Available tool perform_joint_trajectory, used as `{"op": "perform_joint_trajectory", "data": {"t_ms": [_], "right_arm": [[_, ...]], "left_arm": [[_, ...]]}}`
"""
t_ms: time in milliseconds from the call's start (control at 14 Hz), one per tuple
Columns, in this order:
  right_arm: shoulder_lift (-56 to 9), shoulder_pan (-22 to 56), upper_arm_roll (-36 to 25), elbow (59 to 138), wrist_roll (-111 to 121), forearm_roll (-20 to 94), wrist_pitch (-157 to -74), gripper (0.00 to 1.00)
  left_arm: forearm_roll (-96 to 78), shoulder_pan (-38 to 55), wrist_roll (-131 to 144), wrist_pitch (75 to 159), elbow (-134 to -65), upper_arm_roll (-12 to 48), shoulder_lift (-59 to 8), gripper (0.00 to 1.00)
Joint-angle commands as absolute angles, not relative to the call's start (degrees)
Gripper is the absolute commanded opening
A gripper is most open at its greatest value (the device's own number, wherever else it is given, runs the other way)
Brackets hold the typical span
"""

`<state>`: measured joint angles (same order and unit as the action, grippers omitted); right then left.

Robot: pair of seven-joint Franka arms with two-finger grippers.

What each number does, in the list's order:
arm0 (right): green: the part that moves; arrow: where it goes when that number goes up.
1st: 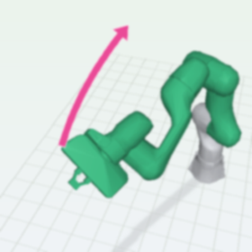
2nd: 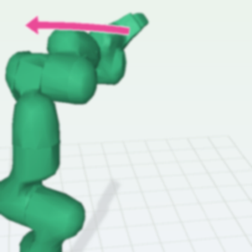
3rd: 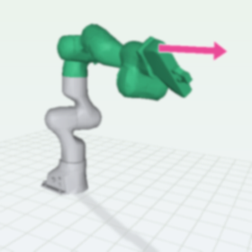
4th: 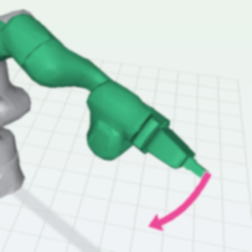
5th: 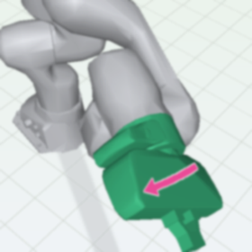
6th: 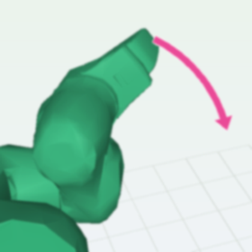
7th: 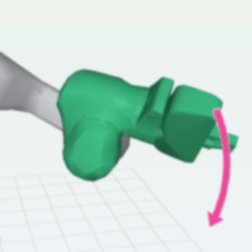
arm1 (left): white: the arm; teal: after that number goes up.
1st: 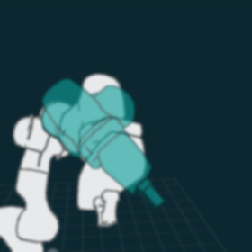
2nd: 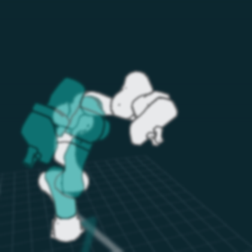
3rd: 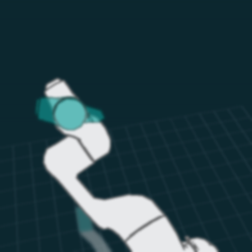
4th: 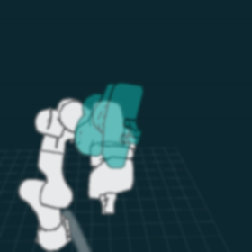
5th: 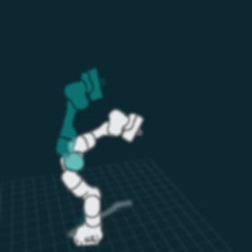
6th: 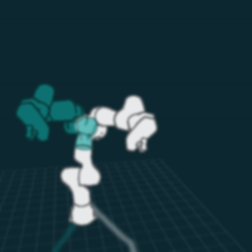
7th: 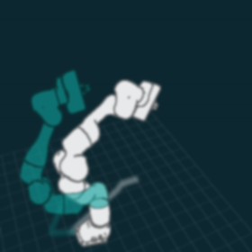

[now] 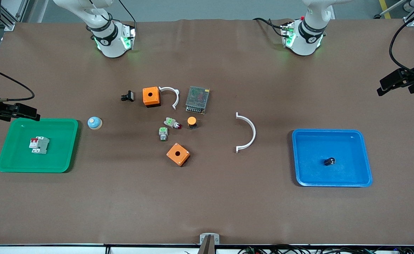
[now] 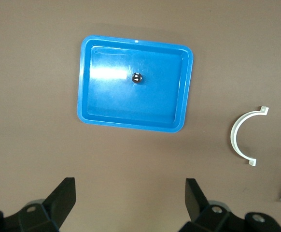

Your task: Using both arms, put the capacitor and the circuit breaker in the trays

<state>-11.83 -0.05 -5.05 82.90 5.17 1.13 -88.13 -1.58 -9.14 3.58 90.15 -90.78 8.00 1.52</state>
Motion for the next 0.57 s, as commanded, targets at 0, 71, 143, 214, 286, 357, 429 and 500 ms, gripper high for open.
{"op": "perform_joint_trajectory", "data": {"t_ms": [0, 71, 143, 214, 286, 357, 429, 500], "right_arm": [[-10.73, 0.26, -4.83, 82.35, 4.48, 1.14, -84.92, 1.00], [-9.59, 0.26, -4.83, 82.44, 4.48, 1.06, -83.68, 1.00], [-7.75, 0.18, -4.83, 83.92, 4.48, 1.14, -83.24, 1.00], [-5.39, 0.00, -4.83, 85.94, 4.48, 1.14, -83.49, 1.00], [-3.45, -0.09, -4.92, 87.52, 4.57, 1.14, -83.67, 1.00], [-2.21, 0.00, -4.92, 88.50, 4.57, 1.14, -83.67, 1.00], [-1.59, 0.00, -4.92, 88.77, 4.57, 1.14, -83.41, 1.00], [-0.89, -0.09, -4.92, 88.86, 4.92, 1.14, -83.23, 1.00]], "left_arm": [[-1.76, -9.32, 3.43, 88.77, -89.03, 8.17, 0.70, 1.00], [-1.76, -9.40, 3.43, 88.77, -89.03, 8.17, 0.27, 1.00], [-1.84, -9.58, 3.51, 88.77, -89.03, 8.17, 0.26, 1.00], [-1.93, -9.58, 3.52, 88.77, -89.03, 8.17, 0.18, 1.00], [-1.85, -9.41, 3.52, 88.77, -89.03, 8.17, 0.18, 1.00], [-1.76, -9.40, 3.52, 88.77, -89.03, 8.17, 0.09, 1.00], [-1.84, -9.32, 3.52, 88.77, -89.03, 8.09, 0.00, 1.00], [-1.76, -9.32, 3.52, 88.77, -89.03, 8.09, 0.00, 1.00]]}}
